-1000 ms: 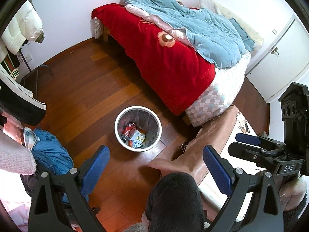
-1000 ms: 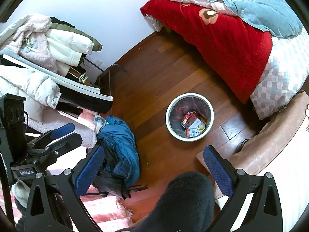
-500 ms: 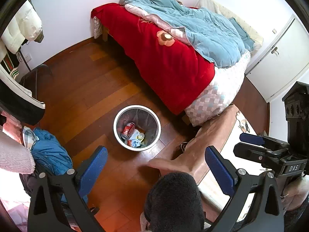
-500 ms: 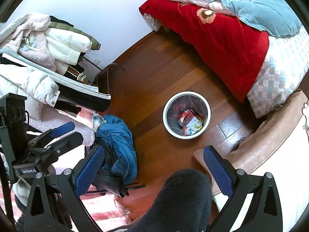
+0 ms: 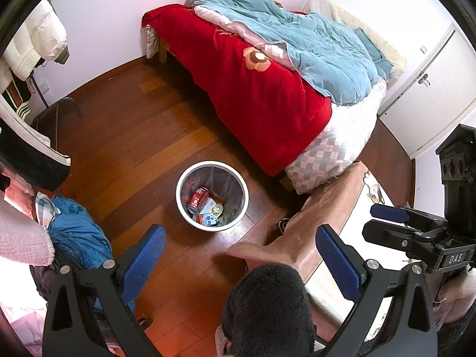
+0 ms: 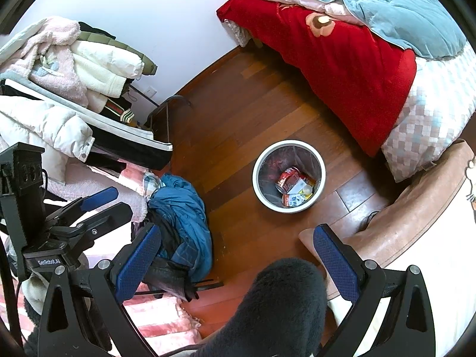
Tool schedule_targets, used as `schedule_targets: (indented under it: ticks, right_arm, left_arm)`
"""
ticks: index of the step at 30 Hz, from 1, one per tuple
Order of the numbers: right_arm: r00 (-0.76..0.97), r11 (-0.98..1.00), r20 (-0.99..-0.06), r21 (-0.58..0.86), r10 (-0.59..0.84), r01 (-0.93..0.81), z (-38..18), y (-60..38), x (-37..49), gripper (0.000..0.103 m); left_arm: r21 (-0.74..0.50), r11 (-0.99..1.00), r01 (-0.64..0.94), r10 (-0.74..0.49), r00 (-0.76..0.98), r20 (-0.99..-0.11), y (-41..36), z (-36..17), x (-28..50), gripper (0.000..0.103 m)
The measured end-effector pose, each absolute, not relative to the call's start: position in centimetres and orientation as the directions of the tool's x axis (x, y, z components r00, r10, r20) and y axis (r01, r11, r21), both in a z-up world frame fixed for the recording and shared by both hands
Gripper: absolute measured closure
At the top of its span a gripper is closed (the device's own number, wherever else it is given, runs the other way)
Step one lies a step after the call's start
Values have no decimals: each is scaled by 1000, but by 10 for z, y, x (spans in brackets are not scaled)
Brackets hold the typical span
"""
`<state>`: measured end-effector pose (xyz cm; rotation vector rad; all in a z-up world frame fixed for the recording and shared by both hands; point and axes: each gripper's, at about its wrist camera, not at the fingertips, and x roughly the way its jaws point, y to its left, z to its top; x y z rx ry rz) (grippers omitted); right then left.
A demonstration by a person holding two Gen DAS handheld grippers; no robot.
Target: Collect trash
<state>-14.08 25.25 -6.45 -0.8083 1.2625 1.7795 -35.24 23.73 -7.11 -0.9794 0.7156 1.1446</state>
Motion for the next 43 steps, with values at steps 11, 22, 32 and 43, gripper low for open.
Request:
schedule_targets:
  ticks: [11, 22, 32, 43]
  right_arm:
    - [-475, -193, -846, 438, 242, -878, -58, 258, -148, 0]
    - [-475, -203, -846, 435, 241, -877, -52, 258, -147, 0]
    - [-472, -209, -850, 430, 234, -878, -50, 255, -149, 0]
    - [-473, -211, -850, 430, 234, -878, -50, 254, -151, 0]
  left_arm:
    - [-262, 102, -960, 405, 280, -870, 237, -71, -353, 0]
    - [-266, 101, -959, 408, 284, -868, 235, -69, -355, 0]
    - [-267, 97, -959, 408, 283, -868, 233, -69, -355, 0]
    - [-270, 90, -959, 415, 283, -865, 228, -66, -355, 0]
